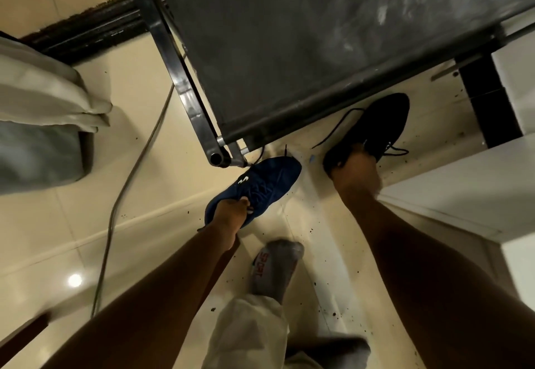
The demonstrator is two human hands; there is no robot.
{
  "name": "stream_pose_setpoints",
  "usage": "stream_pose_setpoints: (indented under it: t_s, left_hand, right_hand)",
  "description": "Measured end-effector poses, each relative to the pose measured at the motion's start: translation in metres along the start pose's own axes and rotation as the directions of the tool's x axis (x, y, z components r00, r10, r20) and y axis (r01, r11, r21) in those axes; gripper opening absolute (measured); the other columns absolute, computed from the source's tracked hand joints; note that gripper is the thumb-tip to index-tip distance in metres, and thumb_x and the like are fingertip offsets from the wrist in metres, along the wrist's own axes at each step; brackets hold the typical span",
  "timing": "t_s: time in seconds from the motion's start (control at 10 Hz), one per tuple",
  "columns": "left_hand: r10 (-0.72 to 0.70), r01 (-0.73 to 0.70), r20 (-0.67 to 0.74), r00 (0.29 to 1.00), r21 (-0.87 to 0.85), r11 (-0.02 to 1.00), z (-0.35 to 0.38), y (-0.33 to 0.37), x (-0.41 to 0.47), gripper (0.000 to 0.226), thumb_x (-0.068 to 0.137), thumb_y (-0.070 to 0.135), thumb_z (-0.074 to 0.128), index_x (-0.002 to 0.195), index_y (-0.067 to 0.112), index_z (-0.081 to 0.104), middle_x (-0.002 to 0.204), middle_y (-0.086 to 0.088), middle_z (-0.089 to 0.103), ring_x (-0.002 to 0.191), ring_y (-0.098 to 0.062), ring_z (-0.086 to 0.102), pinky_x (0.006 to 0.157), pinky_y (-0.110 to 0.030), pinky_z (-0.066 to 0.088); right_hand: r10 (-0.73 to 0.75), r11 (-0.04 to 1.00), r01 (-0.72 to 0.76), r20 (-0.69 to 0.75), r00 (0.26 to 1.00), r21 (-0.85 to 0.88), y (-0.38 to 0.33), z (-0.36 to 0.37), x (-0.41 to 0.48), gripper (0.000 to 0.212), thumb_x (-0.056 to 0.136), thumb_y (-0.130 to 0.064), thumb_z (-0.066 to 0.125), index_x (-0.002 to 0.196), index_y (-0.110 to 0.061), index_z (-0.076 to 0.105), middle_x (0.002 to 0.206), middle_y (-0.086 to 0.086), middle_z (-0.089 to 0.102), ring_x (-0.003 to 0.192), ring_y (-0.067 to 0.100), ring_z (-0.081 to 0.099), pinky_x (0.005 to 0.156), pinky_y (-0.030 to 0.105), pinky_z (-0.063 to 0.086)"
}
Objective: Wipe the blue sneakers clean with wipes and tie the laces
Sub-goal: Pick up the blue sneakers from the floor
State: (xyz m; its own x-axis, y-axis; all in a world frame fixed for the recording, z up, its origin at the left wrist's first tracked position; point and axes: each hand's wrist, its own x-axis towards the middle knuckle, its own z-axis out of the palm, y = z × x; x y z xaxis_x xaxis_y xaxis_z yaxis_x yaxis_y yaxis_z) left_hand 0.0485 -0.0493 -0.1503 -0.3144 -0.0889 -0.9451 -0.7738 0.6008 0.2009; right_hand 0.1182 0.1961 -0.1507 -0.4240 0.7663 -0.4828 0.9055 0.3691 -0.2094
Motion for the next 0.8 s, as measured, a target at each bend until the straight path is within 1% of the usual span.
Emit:
stream_pose_setpoints:
  t_s: [0.1,0.2,0.3,0.4,0.5,0.6,0.7,0.8]
  left_hand:
    - [0.029,-0.027,0.016,0.999,-0.119,0.993,0.003,0.005,-0.009,0.012,0.107,0.018,0.048,0.108,0.01,0.056,0.085,0.003,0.055,0.072,-0.007,0.051,0.064,-0.019,0.042]
    - [0.025,-0.014,0.048,0.999,-0.211,0.977,0.006,0.003,-0.016,0.02,0.107,0.014,0.045,0.09,0.02,0.055,0.089,0.005,0.055,0.076,-0.006,0.052,0.069,-0.021,0.042]
    - [0.013,0.002,0.057,0.998,-0.252,0.968,0.004,0.015,-0.066,0.023,0.107,0.012,0.043,0.088,0.022,0.053,0.09,0.004,0.055,0.076,-0.008,0.051,0.07,-0.023,0.041]
    - [0.005,0.011,0.072,0.997,-0.213,0.977,-0.002,0.008,-0.08,0.023,0.107,0.014,0.043,0.088,0.023,0.053,0.091,0.004,0.055,0.077,-0.009,0.051,0.07,-0.023,0.04]
    - [0.014,0.0,0.071,0.997,-0.2,0.98,-0.001,0.027,-0.131,0.024,0.108,0.016,0.043,0.087,0.021,0.053,0.088,0.002,0.054,0.076,-0.011,0.05,0.07,-0.026,0.041]
    - [-0.008,0.018,0.046,0.999,-0.205,0.979,0.0,0.049,-0.182,0.028,0.109,0.021,0.045,0.086,0.009,0.055,0.08,-0.009,0.054,0.071,-0.018,0.052,0.077,-0.034,0.046]
    - [0.019,-0.008,0.053,0.998,-0.204,0.979,0.001,0.063,-0.236,0.025,0.109,0.018,0.045,0.095,0.001,0.056,0.08,-0.014,0.055,0.073,-0.023,0.055,0.094,-0.041,0.045]
    - [0.082,-0.073,0.032,0.996,-0.226,0.971,-0.003,0.071,-0.286,0.02,0.107,0.013,0.049,0.097,-0.001,0.06,0.081,-0.017,0.059,0.072,-0.027,0.058,0.073,-0.036,0.05]
  right_hand:
    - [-0.015,1.0,0.015,-0.014,1.0,0.016,0.001,-0.01,-0.011,0.051,0.082,-0.022,0.075,0.127,-0.009,0.054,0.123,0.014,0.06,0.114,0.034,0.058,0.087,0.047,0.054]
    - [-0.034,0.998,0.036,-0.042,0.999,0.058,-0.001,-0.023,-0.028,0.05,0.083,-0.015,0.069,0.129,-0.005,0.052,0.125,0.017,0.06,0.119,0.035,0.054,0.09,0.045,0.049]
    - [-0.063,0.991,0.066,-0.029,0.998,0.116,-0.005,-0.048,-0.063,0.042,0.088,-0.012,0.063,0.128,-0.004,0.051,0.126,0.018,0.059,0.12,0.036,0.053,0.092,0.041,0.046]
    - [-0.076,0.987,0.068,0.049,0.996,0.145,-0.013,-0.048,-0.099,0.042,0.089,-0.016,0.062,0.128,-0.007,0.05,0.125,0.016,0.059,0.118,0.033,0.054,0.092,0.039,0.046]
    - [-0.084,0.974,0.073,0.042,0.996,0.213,-0.022,-0.094,-0.145,0.04,0.089,-0.015,0.06,0.128,-0.01,0.05,0.123,0.01,0.058,0.118,0.029,0.053,0.087,0.036,0.046]
    - [-0.113,0.963,0.102,0.03,0.993,0.25,-0.03,-0.143,-0.181,0.048,0.09,-0.016,0.06,0.136,-0.013,0.047,0.129,0.007,0.055,0.122,0.027,0.05,0.09,0.037,0.047]
    - [-0.195,0.945,0.186,0.007,0.981,0.269,-0.039,-0.189,-0.216,0.048,0.092,-0.018,0.057,0.138,-0.015,0.047,0.133,0.004,0.054,0.121,0.024,0.049,0.089,0.033,0.046]
    - [-0.284,0.902,0.289,-0.065,0.957,0.32,-0.044,-0.231,-0.249,0.041,0.092,-0.017,0.058,0.132,-0.015,0.054,0.126,0.004,0.057,0.114,0.024,0.051,0.081,0.027,0.041]
